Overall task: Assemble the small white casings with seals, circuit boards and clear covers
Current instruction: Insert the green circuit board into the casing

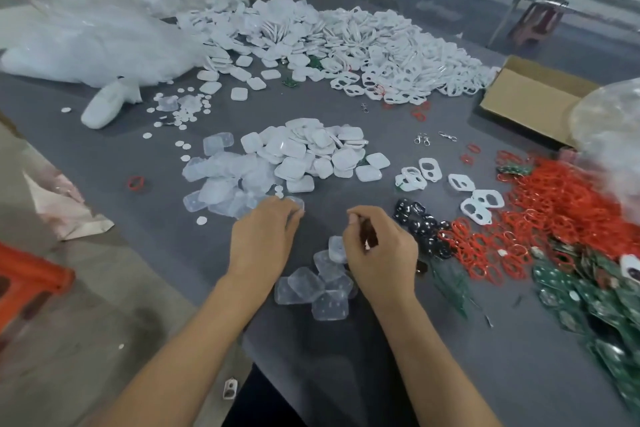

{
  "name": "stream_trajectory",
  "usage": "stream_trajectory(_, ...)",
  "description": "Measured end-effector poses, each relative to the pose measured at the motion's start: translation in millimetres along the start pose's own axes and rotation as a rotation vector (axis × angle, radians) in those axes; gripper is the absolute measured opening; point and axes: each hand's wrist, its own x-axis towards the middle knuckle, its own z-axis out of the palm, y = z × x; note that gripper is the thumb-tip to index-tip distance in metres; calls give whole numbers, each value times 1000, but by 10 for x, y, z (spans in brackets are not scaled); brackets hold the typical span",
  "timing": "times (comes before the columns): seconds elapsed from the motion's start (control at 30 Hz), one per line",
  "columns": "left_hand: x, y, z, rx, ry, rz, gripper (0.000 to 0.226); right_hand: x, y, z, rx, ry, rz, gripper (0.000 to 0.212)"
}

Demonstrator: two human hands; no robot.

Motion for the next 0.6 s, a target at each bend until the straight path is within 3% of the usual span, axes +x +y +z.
stream_trajectory(0.13,69,75,-72,-52,-76,-29,21,95,54,72,79,32,28,10)
stream_trajectory(0.23,208,296,-176,-216,-144,48,14,255,119,70,188,35,68,13)
stream_trajectory(0.33,355,396,-271,-43,-237,121,19,453,220,66,178,88,96,15)
stream_trajectory(0.43,320,269,-308,155,-328,20,36,533,329,79,162,174,126,19)
stream_trajectory(0.6,215,203,-272,111,-210,21,13,454,287,146,164,69,82,14)
